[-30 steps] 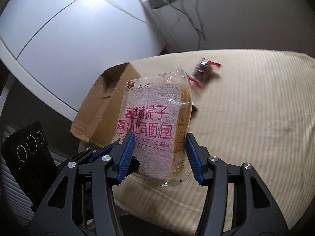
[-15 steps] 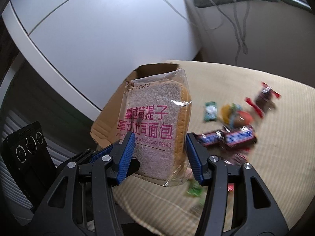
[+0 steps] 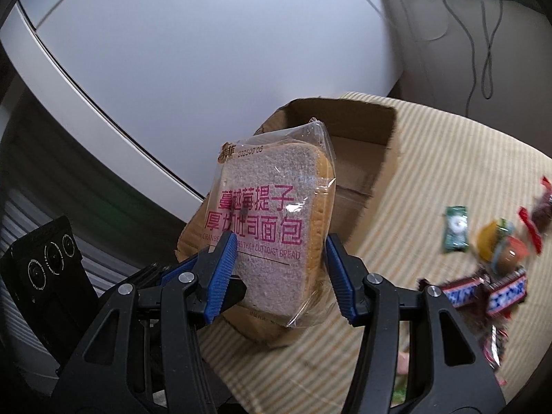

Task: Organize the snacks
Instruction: 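Lift the bread loaf with the right tool and lower it into the cardboard box, then open the right tool to release the bread and move back to the snacks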

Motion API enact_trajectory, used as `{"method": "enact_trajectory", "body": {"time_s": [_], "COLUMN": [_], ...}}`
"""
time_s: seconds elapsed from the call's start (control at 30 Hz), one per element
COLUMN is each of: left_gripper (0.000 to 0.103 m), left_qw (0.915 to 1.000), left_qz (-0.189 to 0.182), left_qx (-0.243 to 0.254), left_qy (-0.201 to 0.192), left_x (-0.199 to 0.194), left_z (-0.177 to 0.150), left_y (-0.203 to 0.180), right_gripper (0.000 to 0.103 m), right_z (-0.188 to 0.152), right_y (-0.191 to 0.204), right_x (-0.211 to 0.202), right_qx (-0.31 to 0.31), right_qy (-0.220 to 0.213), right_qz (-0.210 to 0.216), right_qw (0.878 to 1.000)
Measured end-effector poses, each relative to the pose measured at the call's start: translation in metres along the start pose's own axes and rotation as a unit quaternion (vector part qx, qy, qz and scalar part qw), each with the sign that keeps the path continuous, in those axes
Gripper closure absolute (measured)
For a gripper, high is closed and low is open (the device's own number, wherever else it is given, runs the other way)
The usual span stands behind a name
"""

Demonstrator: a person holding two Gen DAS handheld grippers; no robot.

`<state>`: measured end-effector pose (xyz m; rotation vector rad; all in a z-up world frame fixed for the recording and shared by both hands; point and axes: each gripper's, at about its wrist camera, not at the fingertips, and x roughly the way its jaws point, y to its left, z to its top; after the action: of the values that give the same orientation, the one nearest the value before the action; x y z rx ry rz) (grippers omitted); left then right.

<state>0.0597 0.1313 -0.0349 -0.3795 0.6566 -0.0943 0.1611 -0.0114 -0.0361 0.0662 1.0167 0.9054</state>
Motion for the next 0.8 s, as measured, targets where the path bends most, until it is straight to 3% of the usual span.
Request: {"method": "enact_trajectory", "body": {"time_s": [0.5,0.8], "left_gripper": [0.063,0.065], "left_qw": [0.9995,0.9991], "left_qz": [0.02,0.04], "left_qx": [-0.02,-0.016], "left_qy": [0.014,0.006], "left_x": [0.018,0.012], "left_z": [0.002,0.002], "left_y": [0.017,0.018], "right_gripper": [0.048,0.048], "right_z": [0.007,0.009], "right_y": [0.006,0.003], "right_x": [0.04,0.029], "right_qx": [-0.004,-0.009], "right_qy": [0.032,0.024], "right_qz": [0.005,-0.019], "right_qw": [0.999,0.999]}}
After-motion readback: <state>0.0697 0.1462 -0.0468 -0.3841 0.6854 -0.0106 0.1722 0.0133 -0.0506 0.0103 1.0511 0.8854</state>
